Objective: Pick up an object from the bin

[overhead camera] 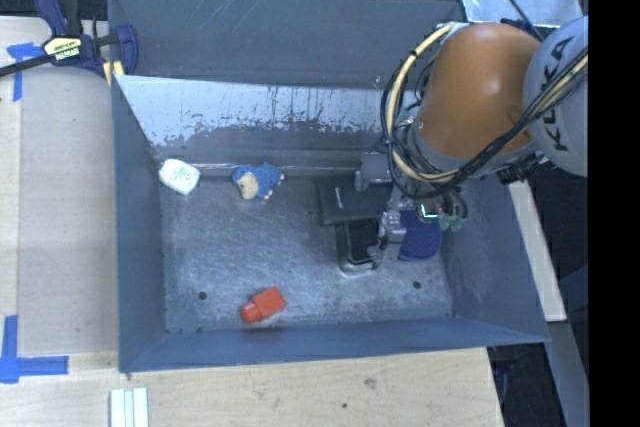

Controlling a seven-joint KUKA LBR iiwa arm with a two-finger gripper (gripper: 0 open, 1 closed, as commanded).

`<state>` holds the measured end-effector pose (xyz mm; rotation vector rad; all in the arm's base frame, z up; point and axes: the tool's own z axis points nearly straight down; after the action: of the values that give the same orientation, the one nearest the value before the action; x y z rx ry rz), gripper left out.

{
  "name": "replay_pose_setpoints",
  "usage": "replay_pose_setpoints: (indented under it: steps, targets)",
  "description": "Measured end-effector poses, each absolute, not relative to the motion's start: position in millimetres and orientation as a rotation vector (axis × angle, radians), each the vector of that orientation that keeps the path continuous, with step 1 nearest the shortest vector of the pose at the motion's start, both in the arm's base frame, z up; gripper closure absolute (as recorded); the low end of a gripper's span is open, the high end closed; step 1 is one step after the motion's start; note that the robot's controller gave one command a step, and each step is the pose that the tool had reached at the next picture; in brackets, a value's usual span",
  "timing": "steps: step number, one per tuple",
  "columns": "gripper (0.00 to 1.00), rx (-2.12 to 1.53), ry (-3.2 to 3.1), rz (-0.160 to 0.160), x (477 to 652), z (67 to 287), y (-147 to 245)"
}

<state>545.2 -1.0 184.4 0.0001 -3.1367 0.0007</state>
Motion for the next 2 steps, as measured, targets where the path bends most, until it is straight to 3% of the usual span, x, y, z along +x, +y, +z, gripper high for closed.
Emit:
replay_pose_setpoints:
  steps: [1, 2]
  targets:
    - [0.00, -0.004, -3.176, -0.003, 557.1, 89.7, -39.3]
    - [0.00, 0.006, -3.187, -0.006, 556.5, 81.5, -48.6]
